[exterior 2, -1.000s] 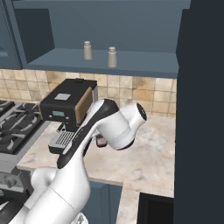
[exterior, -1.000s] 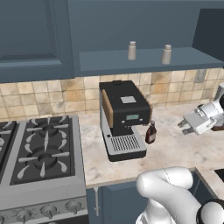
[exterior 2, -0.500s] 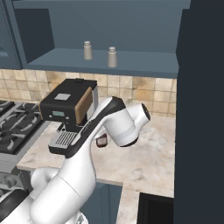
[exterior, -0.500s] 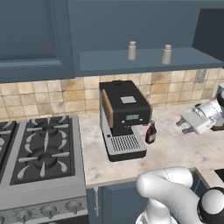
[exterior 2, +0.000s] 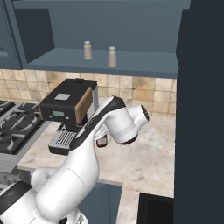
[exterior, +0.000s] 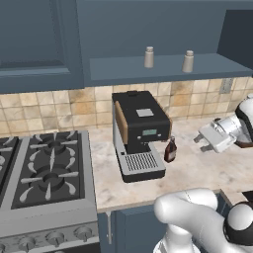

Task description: There are various items on the counter. Only move the condiments/shakers into the cabinet.

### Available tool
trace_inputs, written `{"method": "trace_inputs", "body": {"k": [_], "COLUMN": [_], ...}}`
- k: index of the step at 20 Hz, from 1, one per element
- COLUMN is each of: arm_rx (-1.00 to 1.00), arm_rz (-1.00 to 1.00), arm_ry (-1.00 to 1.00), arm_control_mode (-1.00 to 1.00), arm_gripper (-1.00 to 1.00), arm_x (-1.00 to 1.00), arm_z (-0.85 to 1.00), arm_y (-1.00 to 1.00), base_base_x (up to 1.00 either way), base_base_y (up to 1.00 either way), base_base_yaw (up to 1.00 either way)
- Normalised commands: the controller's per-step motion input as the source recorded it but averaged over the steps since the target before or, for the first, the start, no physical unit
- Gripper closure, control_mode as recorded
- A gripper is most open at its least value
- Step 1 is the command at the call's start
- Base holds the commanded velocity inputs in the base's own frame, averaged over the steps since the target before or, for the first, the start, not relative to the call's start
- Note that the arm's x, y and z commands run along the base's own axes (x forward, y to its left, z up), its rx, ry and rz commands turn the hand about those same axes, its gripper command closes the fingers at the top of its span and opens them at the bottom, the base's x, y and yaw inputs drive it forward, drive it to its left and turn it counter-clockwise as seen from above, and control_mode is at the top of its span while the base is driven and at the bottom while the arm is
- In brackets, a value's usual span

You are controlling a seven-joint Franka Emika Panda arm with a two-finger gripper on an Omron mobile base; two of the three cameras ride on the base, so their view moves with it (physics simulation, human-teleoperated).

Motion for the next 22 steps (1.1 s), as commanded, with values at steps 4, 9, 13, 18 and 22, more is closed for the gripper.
{"method": "trace_inputs", "body": {"k": [4, 9, 13, 18, 22], "arm_rx": [0.00, 0.00, 0.00, 0.00, 0.00], "arm_rz": [0.10, 0.17, 0.16, 0.10, 0.04], "arm_ry": [0.00, 0.00, 0.00, 0.00, -0.03], "arm_control_mode": [-1.00, -1.00, -1.00, -1.00, -1.00], "arm_gripper": [-1.00, -1.00, -1.00, -1.00, -1.00], "arm_x": [0.29, 0.28, 0.31, 0.30, 0.34], "arm_z": [-0.22, -0.22, -0.16, -0.02, 0.00], "arm_y": [0.00, -0.02, -0.07, -0.17, -0.20], "base_base_x": [0.00, 0.00, 0.00, 0.00, 0.00], "base_base_y": [0.00, 0.00, 0.00, 0.00, 0.00], "base_base_yaw": [0.00, 0.00, 0.00, 0.00, 0.00]}}
